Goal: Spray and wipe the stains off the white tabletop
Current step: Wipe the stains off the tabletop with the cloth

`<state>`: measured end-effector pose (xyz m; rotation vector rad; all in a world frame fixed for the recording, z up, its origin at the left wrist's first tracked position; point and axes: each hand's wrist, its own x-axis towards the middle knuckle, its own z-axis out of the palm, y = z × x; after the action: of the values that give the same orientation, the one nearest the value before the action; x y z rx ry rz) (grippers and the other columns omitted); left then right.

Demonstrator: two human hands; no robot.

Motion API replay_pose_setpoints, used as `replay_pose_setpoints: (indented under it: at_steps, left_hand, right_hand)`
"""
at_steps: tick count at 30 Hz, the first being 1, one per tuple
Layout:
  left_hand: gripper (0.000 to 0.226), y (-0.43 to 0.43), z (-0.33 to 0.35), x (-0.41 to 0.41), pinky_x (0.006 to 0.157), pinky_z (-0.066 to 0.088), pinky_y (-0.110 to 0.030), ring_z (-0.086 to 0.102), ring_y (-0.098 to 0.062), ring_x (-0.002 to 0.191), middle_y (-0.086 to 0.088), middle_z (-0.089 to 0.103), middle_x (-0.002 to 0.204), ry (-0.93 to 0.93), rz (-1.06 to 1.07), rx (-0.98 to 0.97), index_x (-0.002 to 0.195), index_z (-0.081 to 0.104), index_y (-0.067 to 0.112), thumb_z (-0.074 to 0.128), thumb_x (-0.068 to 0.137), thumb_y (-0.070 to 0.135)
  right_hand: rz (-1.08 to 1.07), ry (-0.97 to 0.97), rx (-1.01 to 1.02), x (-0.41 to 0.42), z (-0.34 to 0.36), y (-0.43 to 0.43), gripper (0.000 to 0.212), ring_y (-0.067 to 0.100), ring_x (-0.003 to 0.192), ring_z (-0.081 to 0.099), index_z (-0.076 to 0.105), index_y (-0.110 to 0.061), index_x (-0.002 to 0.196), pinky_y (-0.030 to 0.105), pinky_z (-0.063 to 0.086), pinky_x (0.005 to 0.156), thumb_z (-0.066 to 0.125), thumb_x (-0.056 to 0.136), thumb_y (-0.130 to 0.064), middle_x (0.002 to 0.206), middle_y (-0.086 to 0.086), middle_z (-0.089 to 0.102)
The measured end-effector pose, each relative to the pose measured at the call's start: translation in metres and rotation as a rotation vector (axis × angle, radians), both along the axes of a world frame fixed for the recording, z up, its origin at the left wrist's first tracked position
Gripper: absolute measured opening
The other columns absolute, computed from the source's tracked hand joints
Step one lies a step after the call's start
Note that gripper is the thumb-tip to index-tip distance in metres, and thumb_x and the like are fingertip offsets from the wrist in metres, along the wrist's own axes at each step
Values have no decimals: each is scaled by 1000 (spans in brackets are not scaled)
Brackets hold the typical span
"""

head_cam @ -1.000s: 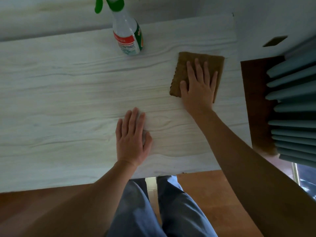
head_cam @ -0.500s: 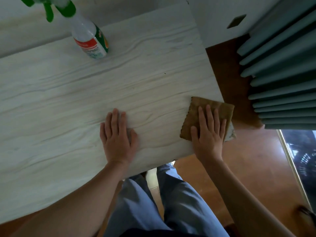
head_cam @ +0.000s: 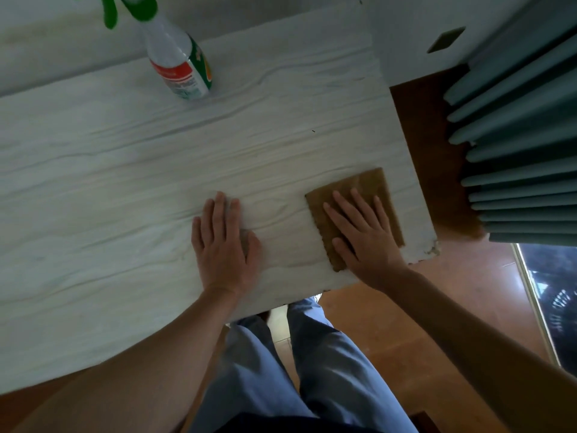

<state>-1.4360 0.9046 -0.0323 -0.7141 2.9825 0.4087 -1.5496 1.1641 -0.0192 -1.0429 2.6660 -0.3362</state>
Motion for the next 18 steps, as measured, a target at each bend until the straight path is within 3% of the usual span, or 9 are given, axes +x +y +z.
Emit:
replay_pose_setpoints:
  at_steps: [10, 18]
  left_hand:
    - [65, -1, 0, 0, 129, 12, -49, 20, -31, 158, -12, 26, 170, 19, -13, -27, 159, 35, 14, 35, 99, 40]
    - [65, -1, -2, 0, 129, 14, -49, 23, -32, 157, -13, 31, 168, 57, -24, -49, 157, 37, 13, 36, 98, 39]
  right_hand:
    - [97, 27, -35, -94, -5, -112, 57, 23, 155, 15, 33, -28, 157, 53, 6, 126, 37, 100, -28, 166, -5, 26]
    - [-268, 35, -37, -104, -9, -114, 59, 25, 157, 8, 25, -25, 160, 48, 1, 127, 34, 103, -39, 168, 0, 19]
